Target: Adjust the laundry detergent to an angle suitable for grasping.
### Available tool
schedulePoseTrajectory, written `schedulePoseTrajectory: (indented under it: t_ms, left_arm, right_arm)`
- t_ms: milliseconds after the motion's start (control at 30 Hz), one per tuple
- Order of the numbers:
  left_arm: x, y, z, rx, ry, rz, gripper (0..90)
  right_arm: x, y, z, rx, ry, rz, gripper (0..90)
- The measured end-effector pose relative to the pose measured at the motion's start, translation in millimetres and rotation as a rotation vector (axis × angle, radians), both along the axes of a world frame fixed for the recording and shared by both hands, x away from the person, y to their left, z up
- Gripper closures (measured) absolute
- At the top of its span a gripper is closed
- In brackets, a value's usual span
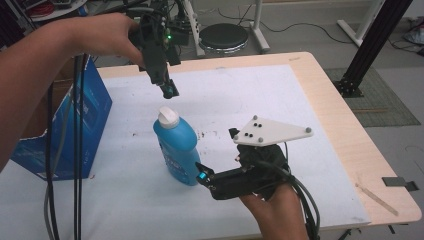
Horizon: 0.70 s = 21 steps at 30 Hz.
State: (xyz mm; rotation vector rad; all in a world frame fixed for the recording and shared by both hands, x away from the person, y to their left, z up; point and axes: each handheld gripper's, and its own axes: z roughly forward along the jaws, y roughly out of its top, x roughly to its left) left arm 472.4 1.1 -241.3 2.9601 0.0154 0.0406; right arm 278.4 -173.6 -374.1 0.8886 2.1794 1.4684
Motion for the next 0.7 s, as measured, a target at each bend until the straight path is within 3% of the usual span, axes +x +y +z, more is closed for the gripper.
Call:
schedulePoseTrajectory:
  t_ms: [700]
  left_arm:
    - [2.1,2.1,-0.2,0.001,-0.003,0.005,2.0]
  right_arm:
    - [19.7,37.5,-14.2,-0.001,0.005,0.022,3.2]
